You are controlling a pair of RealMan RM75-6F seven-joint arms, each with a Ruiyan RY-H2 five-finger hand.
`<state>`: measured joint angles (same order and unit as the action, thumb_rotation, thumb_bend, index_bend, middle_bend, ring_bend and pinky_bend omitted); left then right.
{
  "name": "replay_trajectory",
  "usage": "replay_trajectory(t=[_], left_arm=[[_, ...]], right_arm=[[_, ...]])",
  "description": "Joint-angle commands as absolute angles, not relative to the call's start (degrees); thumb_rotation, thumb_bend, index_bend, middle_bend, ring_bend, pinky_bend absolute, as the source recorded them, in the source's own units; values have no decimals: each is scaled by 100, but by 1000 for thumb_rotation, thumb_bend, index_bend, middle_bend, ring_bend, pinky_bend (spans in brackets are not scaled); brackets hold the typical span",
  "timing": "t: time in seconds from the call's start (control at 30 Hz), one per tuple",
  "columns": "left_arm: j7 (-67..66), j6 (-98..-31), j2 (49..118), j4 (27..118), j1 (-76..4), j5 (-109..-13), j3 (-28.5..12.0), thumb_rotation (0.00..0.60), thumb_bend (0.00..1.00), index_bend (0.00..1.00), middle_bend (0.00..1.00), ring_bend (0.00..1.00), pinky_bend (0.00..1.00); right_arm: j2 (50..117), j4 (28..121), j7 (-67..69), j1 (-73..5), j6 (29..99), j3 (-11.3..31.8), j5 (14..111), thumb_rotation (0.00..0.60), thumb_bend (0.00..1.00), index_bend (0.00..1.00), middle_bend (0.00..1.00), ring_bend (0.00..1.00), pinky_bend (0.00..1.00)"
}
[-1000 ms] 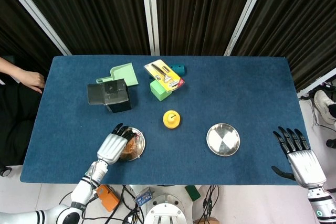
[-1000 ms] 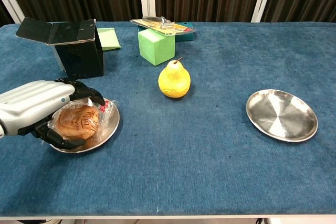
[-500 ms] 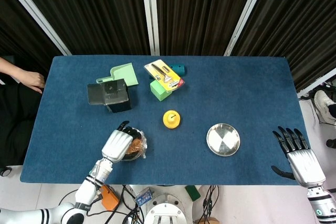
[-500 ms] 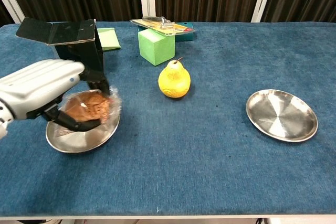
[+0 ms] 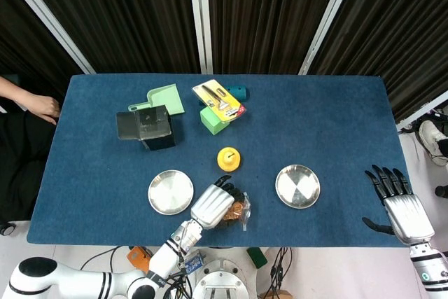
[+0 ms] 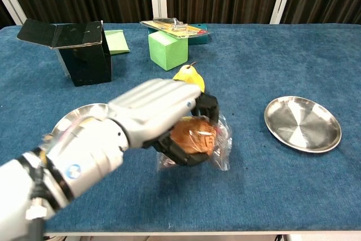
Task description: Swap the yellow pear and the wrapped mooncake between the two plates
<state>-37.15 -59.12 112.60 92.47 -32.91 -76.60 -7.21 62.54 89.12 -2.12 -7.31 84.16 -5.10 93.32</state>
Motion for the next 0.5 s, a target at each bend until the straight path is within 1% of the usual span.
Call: replay_trajectory(t=[0.03,0.07,0.13,0.2,0.4,0.5], left_arm=[[-3687,-5840,11555,8886,-3430,-7563,-704,600,150,349,345,275,162],[-3694,-5845,11588,8828,-3450,-7559,-714,600,127,319,310,248,162],[-3722,-5884,11626,8770,-3477,-7562,-721,600,54,220,205,149,162],[-3661,-5937,11631,8808,-3483,-7620,-700,600,11,176,156,98,162],[-3521,-6086,11509,9306,-3517,-7983,-532,600,0,171,145,85,162],[-3696,-6221,11440,9544,-3582,-8138,-670,600,0,171,145,85,162]], right_arm=[[6234,8899,-169,-740,8371,-501,9350,517,302,0,0,0,46],[6228,8900,-151,-742,8356,-501,9361,517,302,0,0,0,46],[6219,8894,-125,-747,8326,-496,9376,517,302,0,0,0,46],[6215,8887,-106,-753,8298,-482,9370,516,302,0,0,0,46],[6197,8912,-59,-775,8185,-429,9309,516,301,0,0,0,50],[6178,8927,-44,-760,8190,-437,9351,516,301,0,0,0,51]])
